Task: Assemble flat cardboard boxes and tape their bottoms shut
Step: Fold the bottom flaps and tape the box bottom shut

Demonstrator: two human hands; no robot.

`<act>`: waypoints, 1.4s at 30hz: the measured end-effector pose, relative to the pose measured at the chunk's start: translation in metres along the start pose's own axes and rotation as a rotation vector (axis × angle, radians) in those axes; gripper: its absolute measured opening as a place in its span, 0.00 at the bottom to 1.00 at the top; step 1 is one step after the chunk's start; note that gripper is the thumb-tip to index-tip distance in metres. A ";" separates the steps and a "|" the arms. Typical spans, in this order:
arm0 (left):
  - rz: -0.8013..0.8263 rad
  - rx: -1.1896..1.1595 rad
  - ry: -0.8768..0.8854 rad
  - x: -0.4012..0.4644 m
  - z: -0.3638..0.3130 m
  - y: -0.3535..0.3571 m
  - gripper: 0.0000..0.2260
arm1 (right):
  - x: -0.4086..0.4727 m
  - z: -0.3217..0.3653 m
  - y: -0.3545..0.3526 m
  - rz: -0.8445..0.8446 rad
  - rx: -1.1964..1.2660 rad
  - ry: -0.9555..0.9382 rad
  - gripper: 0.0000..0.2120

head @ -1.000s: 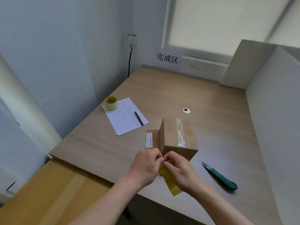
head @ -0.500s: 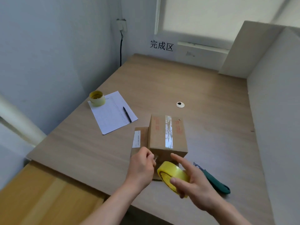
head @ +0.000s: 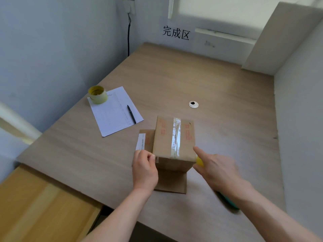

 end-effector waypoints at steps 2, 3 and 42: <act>0.002 0.007 0.019 0.002 0.001 0.002 0.09 | 0.004 -0.001 0.005 -0.001 0.001 -0.008 0.24; 0.001 0.005 0.029 0.003 0.001 0.004 0.09 | 0.007 -0.002 0.007 0.005 -0.004 -0.009 0.23; 0.115 0.089 -0.022 0.042 0.019 0.012 0.08 | 0.039 0.008 0.017 0.227 0.004 0.068 0.18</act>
Point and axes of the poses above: each hand's wrist, its own x-axis towards the middle knuckle, its own y-axis out of the palm, z = x × y, the point moved 3 cm from there along x, towards the middle knuckle, and after that the axes turned 6 degrees about -x, right-handed, at the moved point
